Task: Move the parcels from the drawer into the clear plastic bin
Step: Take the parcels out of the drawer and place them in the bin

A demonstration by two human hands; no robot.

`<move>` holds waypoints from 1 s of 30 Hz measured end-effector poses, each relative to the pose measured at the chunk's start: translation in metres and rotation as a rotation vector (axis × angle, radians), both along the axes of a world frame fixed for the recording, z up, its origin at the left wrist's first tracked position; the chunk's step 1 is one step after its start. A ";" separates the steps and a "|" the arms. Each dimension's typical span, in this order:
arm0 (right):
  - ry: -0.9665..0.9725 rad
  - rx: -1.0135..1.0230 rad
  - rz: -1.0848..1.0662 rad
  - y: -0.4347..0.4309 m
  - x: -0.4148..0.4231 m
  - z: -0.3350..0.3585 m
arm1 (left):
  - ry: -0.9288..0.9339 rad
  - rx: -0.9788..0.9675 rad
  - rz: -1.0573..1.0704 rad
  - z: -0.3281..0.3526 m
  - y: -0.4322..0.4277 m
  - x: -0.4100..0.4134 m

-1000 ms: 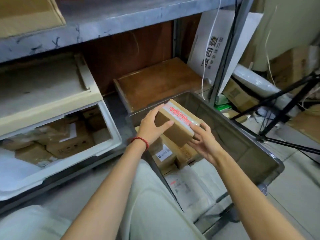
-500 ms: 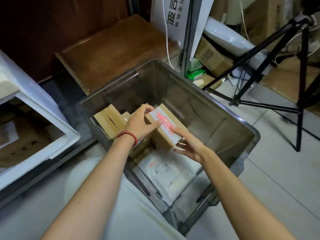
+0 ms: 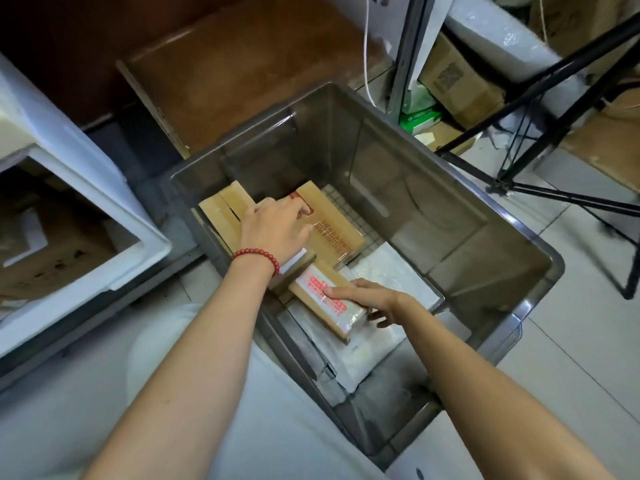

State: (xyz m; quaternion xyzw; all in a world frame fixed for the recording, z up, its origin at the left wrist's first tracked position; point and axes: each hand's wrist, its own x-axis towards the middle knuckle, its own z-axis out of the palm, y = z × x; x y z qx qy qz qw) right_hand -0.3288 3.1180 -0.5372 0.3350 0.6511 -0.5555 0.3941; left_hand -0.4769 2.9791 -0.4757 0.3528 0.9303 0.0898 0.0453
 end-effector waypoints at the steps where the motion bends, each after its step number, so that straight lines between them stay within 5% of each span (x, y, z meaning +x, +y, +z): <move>1: -0.031 0.015 0.012 -0.004 0.000 -0.007 | 0.015 0.016 0.019 0.001 -0.003 -0.002; 8: 0.018 0.148 -0.139 -0.039 -0.005 -0.049 | 0.044 0.108 0.145 0.011 -0.021 -0.010; 18: 0.163 0.429 0.182 -0.053 -0.006 -0.043 | 0.086 0.099 0.255 0.026 -0.048 -0.006; 30: 0.671 0.717 0.172 -0.077 -0.057 0.041 | 0.210 0.073 0.440 0.067 -0.113 0.014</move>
